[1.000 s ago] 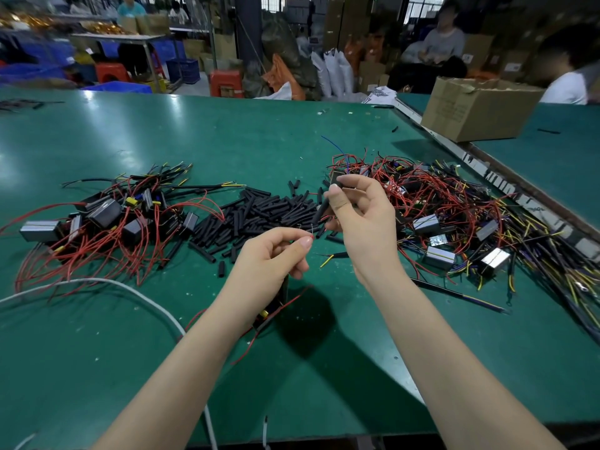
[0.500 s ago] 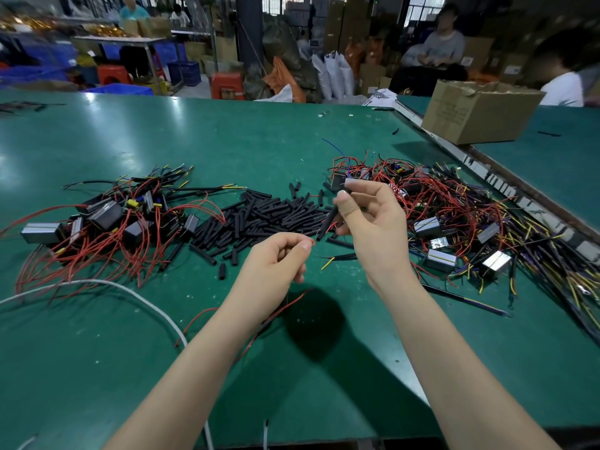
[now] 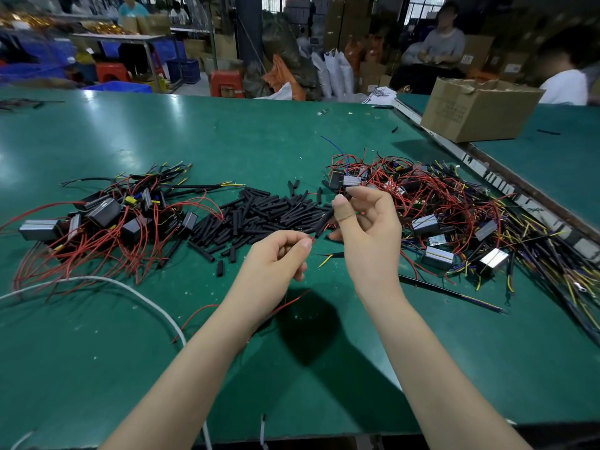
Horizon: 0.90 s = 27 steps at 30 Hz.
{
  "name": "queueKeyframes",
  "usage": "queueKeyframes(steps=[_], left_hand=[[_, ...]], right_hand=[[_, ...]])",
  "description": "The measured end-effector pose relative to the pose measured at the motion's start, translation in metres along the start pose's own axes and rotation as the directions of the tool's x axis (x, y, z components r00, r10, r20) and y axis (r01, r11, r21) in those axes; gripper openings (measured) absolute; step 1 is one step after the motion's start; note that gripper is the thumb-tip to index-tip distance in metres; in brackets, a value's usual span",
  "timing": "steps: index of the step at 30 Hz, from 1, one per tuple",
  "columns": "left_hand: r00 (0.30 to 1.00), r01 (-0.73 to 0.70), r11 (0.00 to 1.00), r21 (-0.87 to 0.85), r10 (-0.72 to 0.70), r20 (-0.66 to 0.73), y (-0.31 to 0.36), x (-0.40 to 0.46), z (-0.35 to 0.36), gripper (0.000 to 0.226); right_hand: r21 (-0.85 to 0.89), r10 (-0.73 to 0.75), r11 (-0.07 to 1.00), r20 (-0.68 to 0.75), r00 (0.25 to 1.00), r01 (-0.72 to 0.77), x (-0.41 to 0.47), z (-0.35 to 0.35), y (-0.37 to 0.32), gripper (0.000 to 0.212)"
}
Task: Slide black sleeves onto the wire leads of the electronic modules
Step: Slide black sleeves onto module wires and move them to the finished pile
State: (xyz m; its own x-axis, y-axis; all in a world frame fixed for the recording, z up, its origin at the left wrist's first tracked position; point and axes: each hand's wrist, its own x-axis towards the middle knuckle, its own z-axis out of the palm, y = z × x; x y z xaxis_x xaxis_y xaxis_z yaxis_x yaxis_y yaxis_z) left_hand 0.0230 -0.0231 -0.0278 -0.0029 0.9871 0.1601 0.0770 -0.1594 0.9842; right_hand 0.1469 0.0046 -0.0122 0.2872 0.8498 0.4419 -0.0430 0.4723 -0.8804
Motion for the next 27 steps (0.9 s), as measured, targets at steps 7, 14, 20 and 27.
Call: queueKeyframes(steps=[7, 14, 20, 27], left_hand=[[1.000, 0.007, 1.000, 0.008, -0.007, 0.001, -0.001, -0.001, -0.001, 0.010], [1.000, -0.010, 1.000, 0.014, 0.010, 0.000, 0.000, 0.000, 0.001, 0.009], [0.998, -0.057, 0.998, -0.027, 0.056, -0.035, -0.003, -0.002, 0.000, 0.015], [0.987, -0.101, 0.992, -0.071, 0.091, -0.134, -0.003, 0.000, 0.002, 0.016]], right_hand=[[-0.010, 0.011, 1.000, -0.029, 1.000, -0.011, 0.004, -0.003, -0.001, 0.016], [-0.027, 0.061, 0.998, 0.071, 0.996, -0.059, 0.001, -0.002, 0.002, 0.015], [0.032, 0.150, 0.988, 0.050, 0.987, -0.152, 0.001, -0.001, 0.006, 0.013], [0.205, 0.220, 0.960, -0.137, 0.966, -0.189, -0.016, 0.016, 0.013, 0.018]])
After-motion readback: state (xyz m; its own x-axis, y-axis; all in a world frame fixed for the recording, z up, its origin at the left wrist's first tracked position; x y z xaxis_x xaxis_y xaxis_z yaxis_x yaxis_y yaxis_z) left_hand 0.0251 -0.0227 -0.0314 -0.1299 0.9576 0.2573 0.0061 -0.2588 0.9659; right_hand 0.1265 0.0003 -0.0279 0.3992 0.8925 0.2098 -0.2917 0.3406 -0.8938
